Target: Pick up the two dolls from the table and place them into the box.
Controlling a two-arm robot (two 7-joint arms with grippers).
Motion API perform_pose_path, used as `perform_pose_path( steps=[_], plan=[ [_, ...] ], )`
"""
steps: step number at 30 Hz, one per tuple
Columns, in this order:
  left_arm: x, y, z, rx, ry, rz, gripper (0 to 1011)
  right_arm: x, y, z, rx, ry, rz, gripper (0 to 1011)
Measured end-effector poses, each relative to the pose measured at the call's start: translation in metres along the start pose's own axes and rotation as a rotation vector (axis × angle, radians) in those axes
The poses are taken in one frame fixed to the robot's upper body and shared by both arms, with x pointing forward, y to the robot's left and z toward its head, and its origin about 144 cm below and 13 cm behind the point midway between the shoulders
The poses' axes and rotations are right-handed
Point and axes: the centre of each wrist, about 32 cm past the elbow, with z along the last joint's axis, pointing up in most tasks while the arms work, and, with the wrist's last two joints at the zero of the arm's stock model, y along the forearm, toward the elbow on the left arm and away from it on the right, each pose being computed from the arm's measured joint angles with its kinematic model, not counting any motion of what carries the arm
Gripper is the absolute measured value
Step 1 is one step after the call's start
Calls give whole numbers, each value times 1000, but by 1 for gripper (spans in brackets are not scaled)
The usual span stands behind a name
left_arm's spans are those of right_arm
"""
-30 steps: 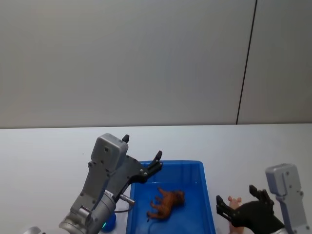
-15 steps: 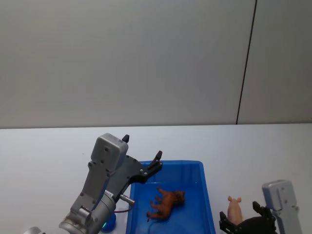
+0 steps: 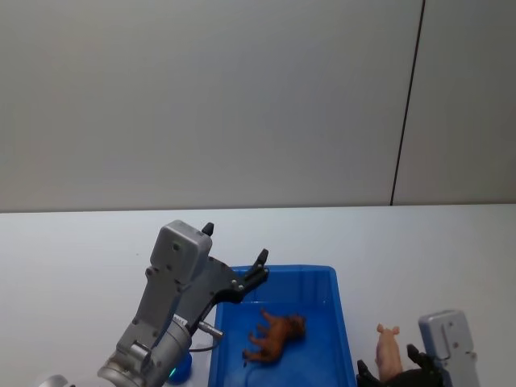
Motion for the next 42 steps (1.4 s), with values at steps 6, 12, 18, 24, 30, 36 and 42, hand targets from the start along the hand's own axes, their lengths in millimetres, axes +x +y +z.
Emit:
perform_pose_path(
  steps=[6,12,18,24,30,36,42],
  plan=[
    [0,0,0,0,0,0,1001,-3,5,-4,2,-4,-7,812],
    [0,0,0,0,0,0,1001,-5,9,-8,1,-9,-25,643],
    [0,0,0,0,0,0,1001,-5,9,-9,-1,-13,-50,426],
    [0,0,0,0,0,0,1001,-4,5,-7,6,-14,-68,379],
    [0,0,0,0,0,0,1001,-3,-2,-1,31,-19,-80,380],
    [0,0,0,0,0,0,1001,-3,-7,10,75,-22,-69,380],
    [0,0,0,0,0,0,1001,-5,-8,21,118,-22,-20,380]
  ],
)
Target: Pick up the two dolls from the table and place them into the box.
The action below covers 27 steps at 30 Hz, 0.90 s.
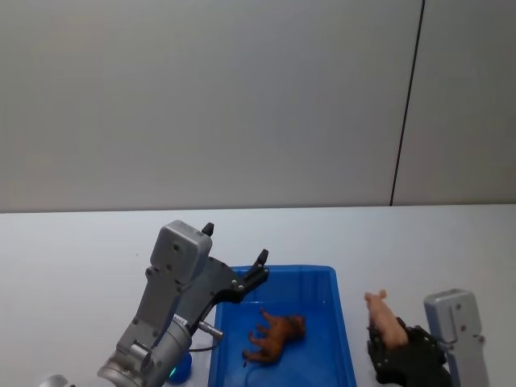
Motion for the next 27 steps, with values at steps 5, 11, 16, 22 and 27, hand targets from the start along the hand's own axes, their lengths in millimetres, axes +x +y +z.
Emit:
perform_pose_path(
  steps=[5,11,16,22,27],
  plan=[
    [0,0,0,0,0,0,1001,-3,4,9,31,7,50,380],
    [0,0,0,0,0,0,1001,-9,15,22,65,18,138,379],
    [0,0,0,0,0,0,1001,-15,25,28,70,26,189,380],
    [0,0,0,0,0,0,1001,-20,37,34,63,31,234,480],
    [0,0,0,0,0,0,1001,-22,44,36,52,31,247,676]
  ],
)
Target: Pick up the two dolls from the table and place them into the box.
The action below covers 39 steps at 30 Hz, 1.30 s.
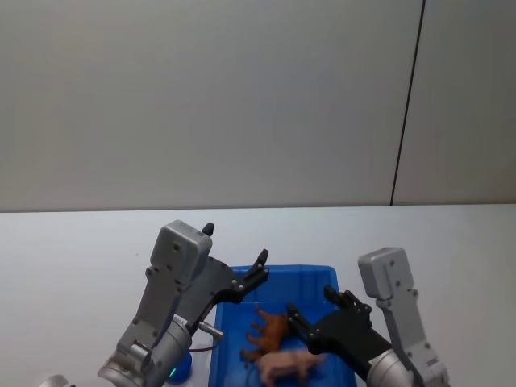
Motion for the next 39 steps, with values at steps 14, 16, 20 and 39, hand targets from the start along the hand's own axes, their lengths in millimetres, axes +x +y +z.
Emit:
perform_pose_path(
  steps=[14,16,20,39],
  plan=[
    [0,0,0,0,0,0,1001,2,0,0,-9,-9,-61,1001],
    [0,0,0,0,0,0,1001,3,-3,-1,-7,-11,-84,1001],
    [0,0,0,0,0,0,1001,6,-12,-2,-1,-16,-134,1001],
    [0,0,0,0,0,0,1001,19,-42,-9,15,-13,-275,1001]
  ],
)
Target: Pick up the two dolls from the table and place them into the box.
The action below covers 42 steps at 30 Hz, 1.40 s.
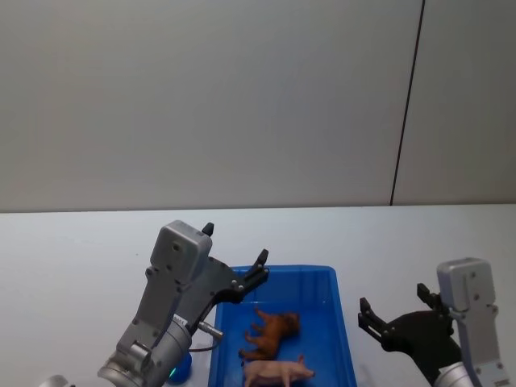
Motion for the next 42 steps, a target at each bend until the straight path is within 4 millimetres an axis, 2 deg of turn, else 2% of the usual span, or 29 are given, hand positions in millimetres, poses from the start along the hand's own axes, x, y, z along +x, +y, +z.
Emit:
perform_pose_path(
  steps=[12,28,42],
  plan=[
    [2,9,-1,29,11,33,1001,4,-5,-1,3,0,-28,1001],
    [16,39,-5,159,78,95,1001,6,-8,-1,5,0,-39,1001],
    [29,51,-20,270,141,85,1001,6,-8,-1,5,0,-43,1001]
  ],
)
